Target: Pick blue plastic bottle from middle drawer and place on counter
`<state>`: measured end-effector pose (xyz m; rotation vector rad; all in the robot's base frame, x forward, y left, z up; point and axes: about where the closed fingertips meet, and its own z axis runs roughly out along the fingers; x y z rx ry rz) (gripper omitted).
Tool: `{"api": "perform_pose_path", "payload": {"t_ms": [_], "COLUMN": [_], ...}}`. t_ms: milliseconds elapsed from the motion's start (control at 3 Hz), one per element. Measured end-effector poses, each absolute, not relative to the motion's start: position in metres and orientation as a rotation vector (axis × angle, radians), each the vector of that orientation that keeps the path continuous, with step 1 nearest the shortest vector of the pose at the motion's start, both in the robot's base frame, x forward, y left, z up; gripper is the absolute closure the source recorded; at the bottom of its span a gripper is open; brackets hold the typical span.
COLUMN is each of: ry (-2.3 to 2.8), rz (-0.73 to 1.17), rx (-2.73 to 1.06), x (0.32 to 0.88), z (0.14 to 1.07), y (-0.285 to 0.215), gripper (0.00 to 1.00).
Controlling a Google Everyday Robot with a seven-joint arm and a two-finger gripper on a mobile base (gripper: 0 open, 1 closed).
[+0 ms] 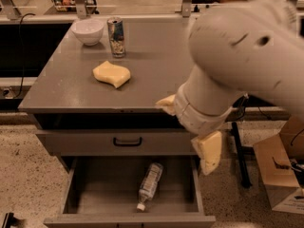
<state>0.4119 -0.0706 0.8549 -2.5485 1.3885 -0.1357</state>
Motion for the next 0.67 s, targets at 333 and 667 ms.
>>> {"api": "perform_pose_path", "payload": {"t_ms": [333, 667], "ry": [1.368, 1.423], "rz": [-0.178, -0.176], "rx": [-2.500, -2.567], "x": [0.423, 0.424], "z": [0.857, 0.839], "y": [-0.063, -0.059], "gripper": [0.00, 0.00]}}
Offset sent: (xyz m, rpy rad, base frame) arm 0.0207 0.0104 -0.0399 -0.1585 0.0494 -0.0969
